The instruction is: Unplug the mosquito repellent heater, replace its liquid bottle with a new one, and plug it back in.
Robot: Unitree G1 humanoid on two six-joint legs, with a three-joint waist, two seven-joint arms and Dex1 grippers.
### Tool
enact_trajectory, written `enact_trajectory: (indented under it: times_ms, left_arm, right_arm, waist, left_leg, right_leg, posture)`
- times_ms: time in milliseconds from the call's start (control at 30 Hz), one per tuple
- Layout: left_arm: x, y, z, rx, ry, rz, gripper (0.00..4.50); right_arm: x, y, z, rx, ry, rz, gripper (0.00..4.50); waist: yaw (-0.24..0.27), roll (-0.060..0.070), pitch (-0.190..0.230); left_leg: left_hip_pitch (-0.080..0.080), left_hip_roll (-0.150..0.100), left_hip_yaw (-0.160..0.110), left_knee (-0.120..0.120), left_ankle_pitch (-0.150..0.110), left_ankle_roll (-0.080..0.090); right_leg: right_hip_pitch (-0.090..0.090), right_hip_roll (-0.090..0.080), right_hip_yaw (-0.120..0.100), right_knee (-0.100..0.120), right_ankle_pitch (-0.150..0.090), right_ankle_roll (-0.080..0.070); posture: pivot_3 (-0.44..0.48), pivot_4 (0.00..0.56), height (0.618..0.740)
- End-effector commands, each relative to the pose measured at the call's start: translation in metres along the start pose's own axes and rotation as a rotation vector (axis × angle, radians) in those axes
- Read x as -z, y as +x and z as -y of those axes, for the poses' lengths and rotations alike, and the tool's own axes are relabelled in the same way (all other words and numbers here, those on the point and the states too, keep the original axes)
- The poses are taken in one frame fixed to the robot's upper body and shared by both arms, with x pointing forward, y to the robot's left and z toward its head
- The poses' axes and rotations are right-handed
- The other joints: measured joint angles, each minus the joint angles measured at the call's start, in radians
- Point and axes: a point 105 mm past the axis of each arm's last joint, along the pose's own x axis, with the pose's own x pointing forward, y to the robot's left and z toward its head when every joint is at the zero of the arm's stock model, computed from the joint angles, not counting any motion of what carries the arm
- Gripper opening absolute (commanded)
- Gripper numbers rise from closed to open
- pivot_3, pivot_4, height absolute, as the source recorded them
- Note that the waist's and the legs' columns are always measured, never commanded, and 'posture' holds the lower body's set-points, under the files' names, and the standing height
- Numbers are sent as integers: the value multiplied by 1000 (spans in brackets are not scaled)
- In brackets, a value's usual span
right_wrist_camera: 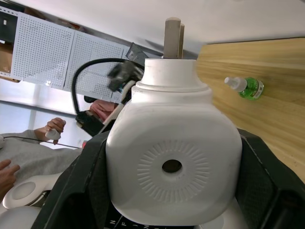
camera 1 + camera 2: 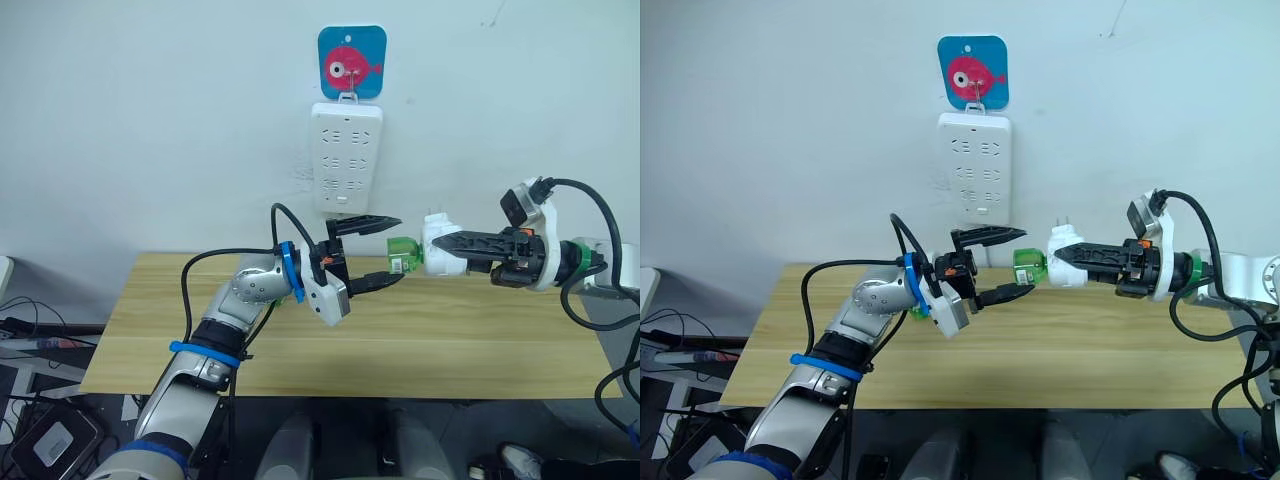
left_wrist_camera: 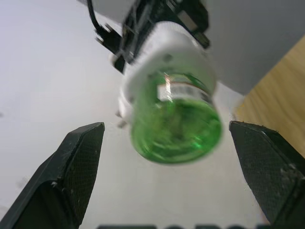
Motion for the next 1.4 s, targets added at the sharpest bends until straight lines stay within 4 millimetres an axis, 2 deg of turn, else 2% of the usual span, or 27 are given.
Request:
enact_trajectory:
  times_ms: [33, 100, 200, 400, 500, 667, 767, 867, 933, 1000, 1067, 1133, 1233, 1333, 1367, 1400]
  left_arm:
    - [-6, 4, -1, -3, 28, 40, 4493]
    - [-6, 5, 1, 5, 26, 47, 4493]
    - [-7, 4, 2, 7, 24, 58, 3977]
    - [-3, 3, 7, 25, -32, 45, 2244]
    - [-4, 4, 11, 36, -106, 54, 2246]
    - [-5, 7, -8, -2, -589, 59, 2246]
    - [3, 3, -16, -30, -1132, 20, 2246]
    - [-2, -7, -7, 93, -1696, -9, 2246]
    - [-8, -18, 0, 197, -1941, 11, 2246]
    - [2, -23, -1, 146, -2120, 26, 2246]
    - [7, -23, -3, 114, -2201, 45, 2246]
    - [1, -19, -3, 139, -2215, 65, 2246]
    - [-6, -18, -1, 165, -2209, 70, 3243]
    - [2, -23, 2, 87, -2199, 32, 4196]
    - [6, -25, 2, 60, -2189, 14, 4452]
    - [11, -29, 5, 24, -2158, -30, 4452]
  right_arm:
    - [-4, 0, -15, -58, -37, 10, 2984]
    - [-4, 0, -15, -59, -37, 10, 2984]
    - [-3, 0, -15, -56, -35, 9, 2984]
    - [-1, 1, -15, -62, -37, 3, 2984]
    - [1, 2, -15, -60, -38, -12, 2984]
    - [12, 4, -12, -2, -104, -84, 2984]
    - [15, 4, -14, -10, -127, -107, 2984]
    - [19, 5, -20, -30, -153, -139, 2984]
    - [21, 7, -20, -27, -173, -155, 2984]
    - [21, 9, -20, -33, -174, -155, 2984]
    - [21, 11, -20, -39, -179, -154, 2984]
    - [19, 11, -23, -50, -180, -143, 2984]
    - [17, 11, -24, -60, -170, -122, 2984]
    - [17, 8, -20, -48, -148, -106, 2984]
    - [17, 6, -19, -45, -141, -99, 2984]
    - [15, 4, -19, -43, -134, -90, 2984]
  waist:
    - [-1, 0, 0]
    - [-1, 0, 0]
    - [-2, 0, 0]
    - [-2, 0, 0]
    - [-3, 0, 0]
    - [-11, 0, 0]
    - [-15, 0, 0]
    - [-28, 0, 0]
    - [-39, 0, 0]
    - [-48, 0, 0]
    - [-52, 0, 0]
    - [-54, 0, 0]
    - [-54, 0, 0]
    - [-53, 0, 0]
    - [-53, 0, 0]
    - [-53, 0, 0]
  left_leg:
    - [0, 0, 0, 0, 0, 0]
    - [0, 0, 0, 0, 0, 0]
    - [0, 0, 0, 0, 0, 0]
    - [0, 0, 0, 0, 0, 0]
    - [0, 0, -1, 0, 0, 0]
    - [0, 0, -1, 0, 0, 0]
    - [-1, 0, -4, 1, 0, 0]
    - [0, 0, -5, 1, 0, 0]
    - [0, 0, -6, 1, 0, 0]
    - [1, 0, -6, 1, 0, 0]
    - [1, -1, -5, 1, 0, 0]
    - [1, -1, -4, 1, 0, 0]
    - [1, -1, -4, 1, 2, -4]
    - [1, 0, -4, 1, 3, -4]
    - [1, 0, -4, 1, 3, -4]
    - [1, 0, -4, 1, 3, -4]
  right_leg:
    - [0, 0, 0, 0, 0, 0]
    - [0, 0, 0, 0, 0, 0]
    - [0, 0, 0, 0, 0, 0]
    - [0, 0, 0, 0, 0, 0]
    - [0, 0, 0, 0, 0, 0]
    - [0, 0, 0, 0, 0, 0]
    - [0, 1, -1, 0, 0, 0]
    - [1, 1, -1, 0, 0, 0]
    - [1, 3, -2, 1, -1, 1]
    - [2, 5, -3, 2, -1, 2]
    - [2, 7, -4, 2, -2, 3]
    - [1, 7, -3, 2, -2, 3]
    - [1, 3, -1, 2, -2, 2]
    - [1, 3, 0, 2, -2, 2]
    - [1, 3, 0, 2, -2, 2]
    - [1, 2, 0, 2, -2, 2]
  posture:
    - [-3, 188, 740]
    - [-13, 191, 740]
    - [-13, 191, 740]
    - [-19, 195, 740]
    - [-17, 198, 740]
    - [-22, 199, 740]
    - [-19, 202, 740]
    - [-19, 202, 740]
    - [-19, 202, 740]
    - [-19, 193, 740]
    - [-26, 191, 740]
    - [-29, 191, 740]
    - [-35, 187, 740]
    - [-34, 185, 740]
    - [-31, 185, 740]
    - [-31, 185, 740]
